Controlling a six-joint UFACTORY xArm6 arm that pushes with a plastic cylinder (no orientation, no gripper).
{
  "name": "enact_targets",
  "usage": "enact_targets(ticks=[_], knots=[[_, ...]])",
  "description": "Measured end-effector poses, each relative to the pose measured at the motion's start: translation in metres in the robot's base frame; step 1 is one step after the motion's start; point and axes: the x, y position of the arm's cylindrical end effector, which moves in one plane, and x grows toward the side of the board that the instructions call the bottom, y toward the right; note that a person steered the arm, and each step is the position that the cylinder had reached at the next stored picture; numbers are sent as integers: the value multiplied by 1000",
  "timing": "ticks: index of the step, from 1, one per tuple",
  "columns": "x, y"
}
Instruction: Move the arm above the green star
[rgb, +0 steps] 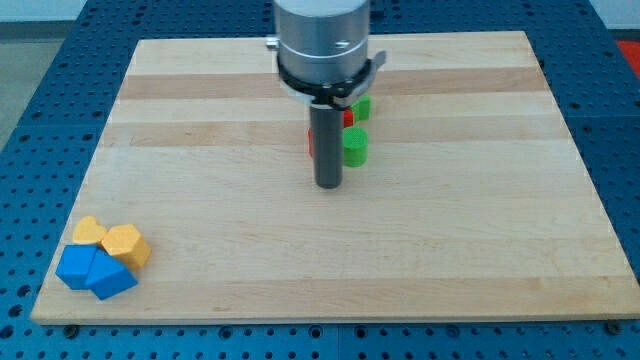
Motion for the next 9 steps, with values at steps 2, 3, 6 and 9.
enact_targets(ticks=[2, 3, 6, 9], knots=[[-18, 33], [-30, 46], [-74, 128], [-200, 69]])
